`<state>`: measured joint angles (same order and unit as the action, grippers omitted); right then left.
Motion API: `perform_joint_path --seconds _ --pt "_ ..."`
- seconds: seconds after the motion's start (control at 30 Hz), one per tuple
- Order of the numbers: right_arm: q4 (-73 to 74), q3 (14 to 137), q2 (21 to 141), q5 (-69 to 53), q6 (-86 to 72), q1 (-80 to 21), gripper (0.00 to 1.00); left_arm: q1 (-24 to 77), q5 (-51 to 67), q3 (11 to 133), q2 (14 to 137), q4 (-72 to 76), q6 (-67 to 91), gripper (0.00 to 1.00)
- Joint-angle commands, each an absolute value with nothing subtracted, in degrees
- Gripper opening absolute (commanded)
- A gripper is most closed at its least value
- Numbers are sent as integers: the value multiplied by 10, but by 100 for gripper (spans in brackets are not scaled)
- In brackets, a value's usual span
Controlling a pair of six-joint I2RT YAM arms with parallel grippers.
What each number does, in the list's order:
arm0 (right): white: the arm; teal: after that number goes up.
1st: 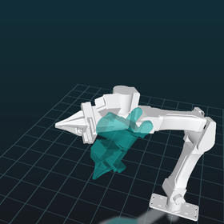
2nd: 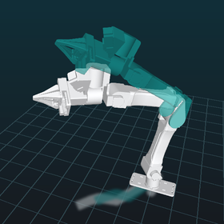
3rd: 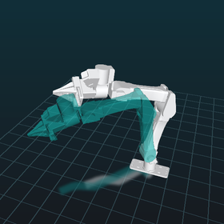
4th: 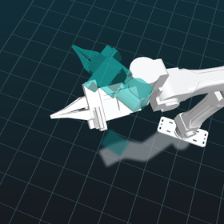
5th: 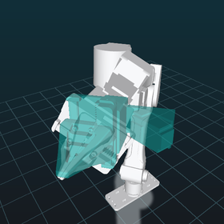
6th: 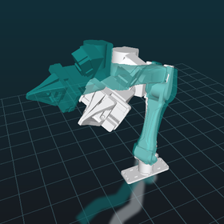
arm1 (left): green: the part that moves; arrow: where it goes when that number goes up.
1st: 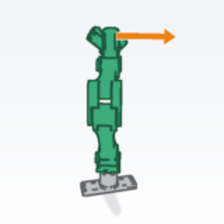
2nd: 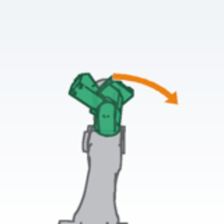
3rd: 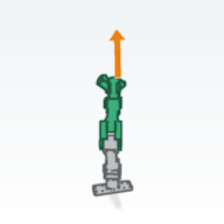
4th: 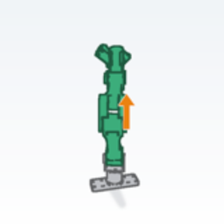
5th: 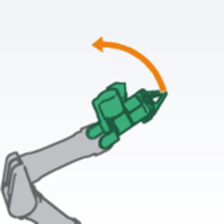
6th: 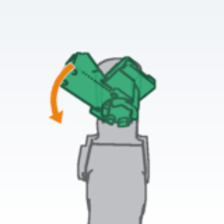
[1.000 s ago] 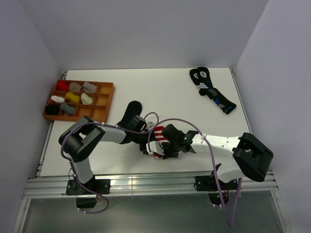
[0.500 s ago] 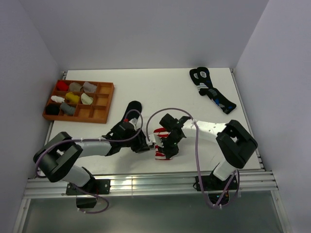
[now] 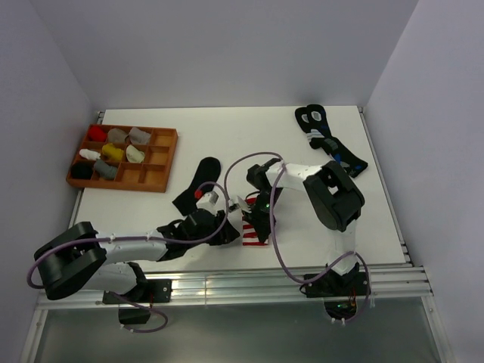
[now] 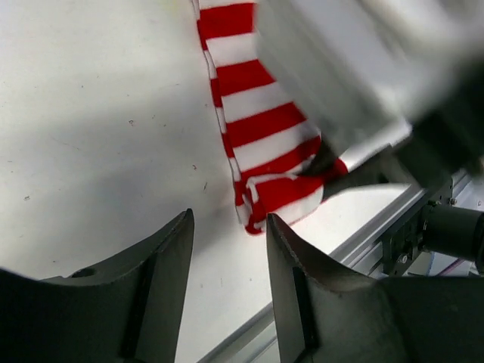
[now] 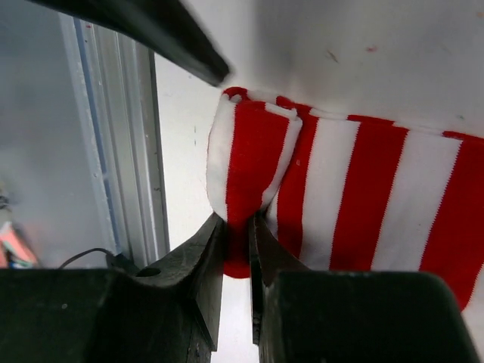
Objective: Roll the socks
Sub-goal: Roll the sock at the center of the board.
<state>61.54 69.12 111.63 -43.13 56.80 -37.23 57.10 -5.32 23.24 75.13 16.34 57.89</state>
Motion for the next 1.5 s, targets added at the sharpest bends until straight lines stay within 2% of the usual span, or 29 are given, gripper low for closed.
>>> perform_joint_path --seconds 0.0,0.23,0.47,0.9,1.47 --pt "654 722 1138 -439 564 -358 15 595 -95 200 719 258 538 49" --pt "665 759 1177 -439 540 -348 15 642 -131 163 691 334 470 48" --pt "698 787 1217 -444 538 -342 15 687 -164 208 716 329 364 48" --pt "734 788 1245 -456 563 -338 15 694 -113 292 860 345 249 51" --pt "777 796 1263 -467 602 -330 15 690 -65 317 901 331 199 55"
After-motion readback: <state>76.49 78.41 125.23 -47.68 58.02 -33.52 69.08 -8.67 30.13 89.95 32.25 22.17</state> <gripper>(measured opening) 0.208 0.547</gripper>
